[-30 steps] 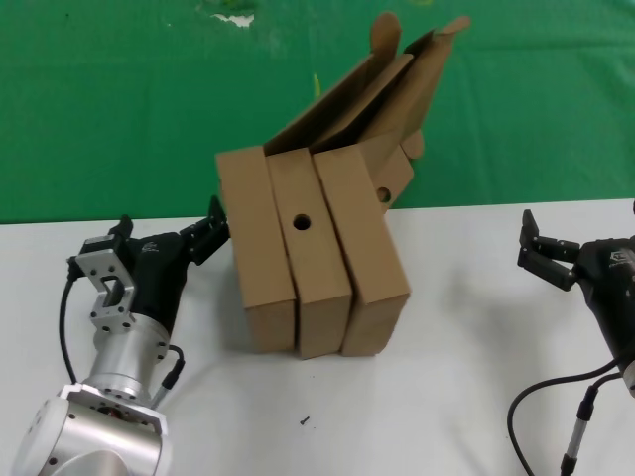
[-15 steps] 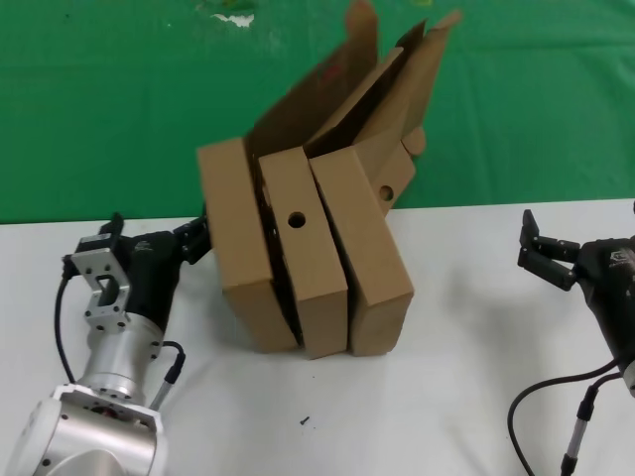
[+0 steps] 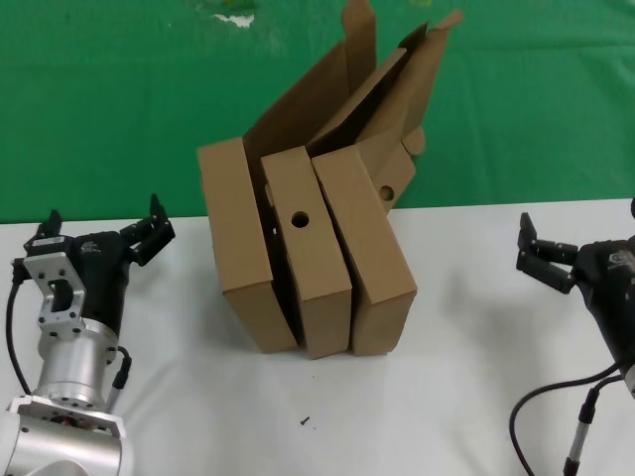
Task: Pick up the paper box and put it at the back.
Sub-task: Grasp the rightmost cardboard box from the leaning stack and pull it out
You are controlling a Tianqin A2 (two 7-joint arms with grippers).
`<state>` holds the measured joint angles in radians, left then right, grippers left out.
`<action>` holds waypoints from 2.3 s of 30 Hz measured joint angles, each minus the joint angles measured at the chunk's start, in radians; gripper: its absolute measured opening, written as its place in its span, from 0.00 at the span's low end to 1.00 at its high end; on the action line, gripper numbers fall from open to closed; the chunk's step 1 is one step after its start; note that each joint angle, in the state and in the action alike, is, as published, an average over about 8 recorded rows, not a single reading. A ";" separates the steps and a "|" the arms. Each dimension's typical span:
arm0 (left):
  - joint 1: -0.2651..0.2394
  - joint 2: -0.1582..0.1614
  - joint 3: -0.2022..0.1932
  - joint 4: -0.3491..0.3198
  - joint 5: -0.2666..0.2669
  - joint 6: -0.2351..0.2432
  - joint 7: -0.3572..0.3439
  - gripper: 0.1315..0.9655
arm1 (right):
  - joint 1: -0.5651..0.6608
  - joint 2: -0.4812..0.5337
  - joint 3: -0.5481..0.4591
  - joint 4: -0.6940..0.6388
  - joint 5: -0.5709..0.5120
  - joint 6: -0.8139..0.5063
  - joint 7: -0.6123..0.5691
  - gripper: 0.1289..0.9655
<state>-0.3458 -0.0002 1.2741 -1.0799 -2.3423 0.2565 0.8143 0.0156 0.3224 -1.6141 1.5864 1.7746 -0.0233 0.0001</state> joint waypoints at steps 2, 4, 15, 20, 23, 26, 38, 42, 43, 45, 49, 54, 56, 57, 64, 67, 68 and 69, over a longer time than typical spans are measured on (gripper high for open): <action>0.001 0.000 -0.002 -0.003 0.011 -0.001 -0.010 1.00 | -0.006 0.020 -0.007 0.003 -0.001 -0.014 0.004 1.00; 0.000 0.000 0.000 -0.001 0.019 -0.001 -0.019 0.99 | -0.016 0.050 -0.015 0.006 -0.001 -0.037 0.008 1.00; -0.003 0.000 0.005 0.004 0.038 -0.001 -0.044 0.94 | -0.081 0.248 -0.041 0.004 0.070 -0.352 -0.082 1.00; -0.003 0.000 0.006 0.004 0.042 -0.001 -0.048 0.86 | -0.048 0.300 -0.085 -0.043 0.197 -0.567 -0.239 1.00; -0.003 0.000 0.006 0.004 0.043 -0.001 -0.049 0.83 | -0.006 0.322 -0.118 -0.087 0.257 -0.694 -0.321 1.00; -0.003 0.000 0.006 0.004 0.044 -0.001 -0.050 0.75 | 0.046 0.329 -0.143 -0.138 0.285 -0.806 -0.373 1.00; -0.003 0.000 0.006 0.004 0.046 -0.001 -0.051 0.43 | 0.258 0.305 -0.214 -0.361 0.255 -1.086 -0.454 0.94; -0.003 0.000 0.006 0.004 0.046 -0.001 -0.052 0.34 | 0.303 0.292 -0.222 -0.420 0.243 -1.123 -0.467 0.88; -0.003 0.000 0.006 0.004 0.046 -0.001 -0.052 0.32 | 0.312 0.288 -0.222 -0.432 0.241 -1.129 -0.469 0.87; -0.003 0.000 0.006 0.004 0.046 -0.001 -0.052 0.27 | 0.328 0.280 -0.221 -0.455 0.238 -1.140 -0.474 0.84; -0.003 0.000 0.006 0.004 0.046 -0.001 -0.052 0.19 | 0.354 0.263 -0.218 -0.492 0.233 -1.157 -0.481 0.76; -0.003 0.000 0.006 0.004 0.046 -0.001 -0.052 0.16 | 0.380 0.241 -0.213 -0.528 0.229 -1.172 -0.485 0.63; -0.003 0.000 0.006 0.004 0.046 -0.001 -0.052 0.12 | 0.388 0.233 -0.212 -0.540 0.227 -1.176 -0.486 0.63; -0.003 0.000 0.006 0.004 0.046 -0.001 -0.052 0.11 | 0.392 0.230 -0.212 -0.546 0.226 -1.178 -0.486 0.63; -0.003 0.000 0.006 0.004 0.046 -0.001 -0.052 0.04 | 0.415 0.209 -0.213 -0.585 0.210 -1.187 -0.493 0.44; -0.003 0.000 0.006 0.004 0.046 -0.001 -0.052 0.02 | 0.421 0.203 -0.212 -0.596 0.204 -1.188 -0.494 0.37; -0.003 0.000 0.006 0.004 0.046 -0.001 -0.052 0.02 | 0.423 0.201 -0.212 -0.598 0.202 -1.188 -0.494 0.35; -0.003 0.000 0.006 0.004 0.046 -0.001 -0.052 0.01 | 0.425 0.199 -0.211 -0.601 0.201 -1.188 -0.494 0.32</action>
<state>-0.3489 -0.0001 1.2799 -1.0757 -2.2963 0.2553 0.7625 0.4402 0.5211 -1.8254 0.9854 1.9754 -1.2114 -0.4944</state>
